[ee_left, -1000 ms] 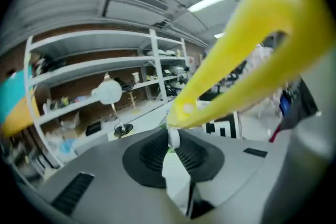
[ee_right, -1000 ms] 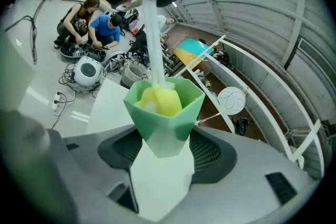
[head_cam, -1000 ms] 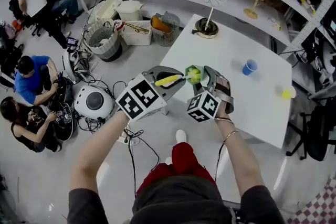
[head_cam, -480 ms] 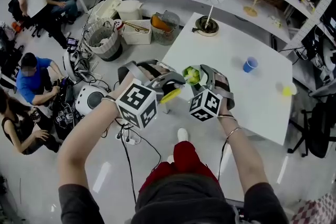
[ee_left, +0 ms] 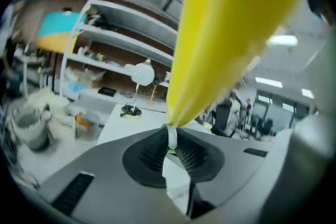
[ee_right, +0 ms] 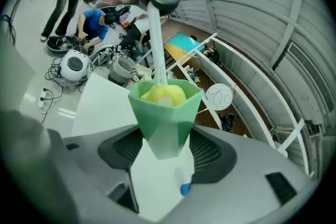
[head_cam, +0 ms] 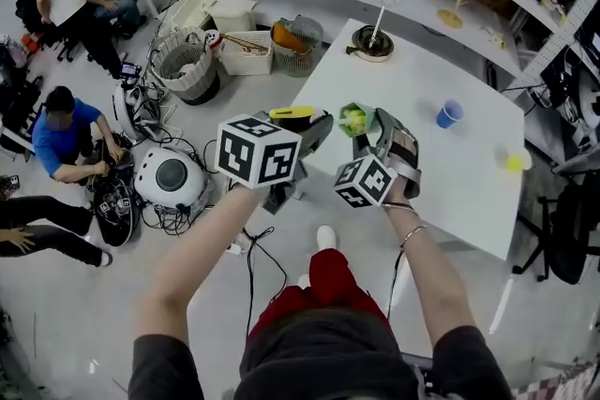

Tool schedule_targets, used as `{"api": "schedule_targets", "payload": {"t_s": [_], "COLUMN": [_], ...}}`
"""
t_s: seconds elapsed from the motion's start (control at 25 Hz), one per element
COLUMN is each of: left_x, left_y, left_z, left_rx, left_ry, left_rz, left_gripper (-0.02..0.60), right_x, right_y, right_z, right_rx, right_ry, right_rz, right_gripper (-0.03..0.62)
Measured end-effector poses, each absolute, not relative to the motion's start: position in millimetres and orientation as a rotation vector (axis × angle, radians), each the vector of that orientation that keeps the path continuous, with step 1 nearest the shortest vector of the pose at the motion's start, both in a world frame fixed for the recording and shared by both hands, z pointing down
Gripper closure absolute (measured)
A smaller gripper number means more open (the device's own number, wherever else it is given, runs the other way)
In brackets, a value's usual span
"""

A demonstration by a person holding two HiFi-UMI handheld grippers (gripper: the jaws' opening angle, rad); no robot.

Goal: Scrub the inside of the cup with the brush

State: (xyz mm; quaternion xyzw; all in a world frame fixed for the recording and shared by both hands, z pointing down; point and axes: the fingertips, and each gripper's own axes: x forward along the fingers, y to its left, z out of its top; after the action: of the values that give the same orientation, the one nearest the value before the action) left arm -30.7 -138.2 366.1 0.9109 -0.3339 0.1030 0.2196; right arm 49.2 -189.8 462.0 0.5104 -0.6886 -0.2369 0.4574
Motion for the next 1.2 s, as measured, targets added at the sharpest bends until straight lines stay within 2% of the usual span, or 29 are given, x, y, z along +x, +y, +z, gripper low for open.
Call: {"api": "schedule_targets", "payload": {"t_s": [0.16,0.32,0.64,0.84,0.92,1.0,1.2], "left_x": [-44.9,-36.7,-19.4,-28.9,-30.1,-26.5,-15.7], "left_y": [-149.2,-137.2,-84.5,-61.4,-57.9,-61.0,-87.5], "left_z": [371.8,369.0,377.2,394.3,398.1,395.0,375.7], "left_rx": [2.232,2.517,3.403,3.56,3.55,3.551,3.31], "left_ry": [-0.898,-0.877,-0.417,0.171,0.284,0.114,-0.59], "left_rz": [0.044,0.254,1.319,2.154,2.308,2.18,1.355], "left_gripper": [0.538,0.537,0.537,0.537,0.536,0.536,0.537], "right_x": [46.7,38.7,14.1,4.3,3.3,4.8,14.0], "right_y": [-192.2,-188.6,-169.4,-162.0,-162.3,-164.5,-171.3], "right_z": [461.2,470.8,484.8,486.8,485.3,483.7,483.0], "right_rx": [1.236,1.151,0.886,0.788,0.799,0.847,1.02], "right_ry": [-1.651,-1.724,-1.902,-1.889,-1.875,-1.867,-1.864], "right_rz": [-0.624,-0.557,-0.465,-0.576,-0.607,-0.608,-0.511], "right_gripper": [0.303,0.303,0.304,0.306,0.306,0.306,0.307]}}
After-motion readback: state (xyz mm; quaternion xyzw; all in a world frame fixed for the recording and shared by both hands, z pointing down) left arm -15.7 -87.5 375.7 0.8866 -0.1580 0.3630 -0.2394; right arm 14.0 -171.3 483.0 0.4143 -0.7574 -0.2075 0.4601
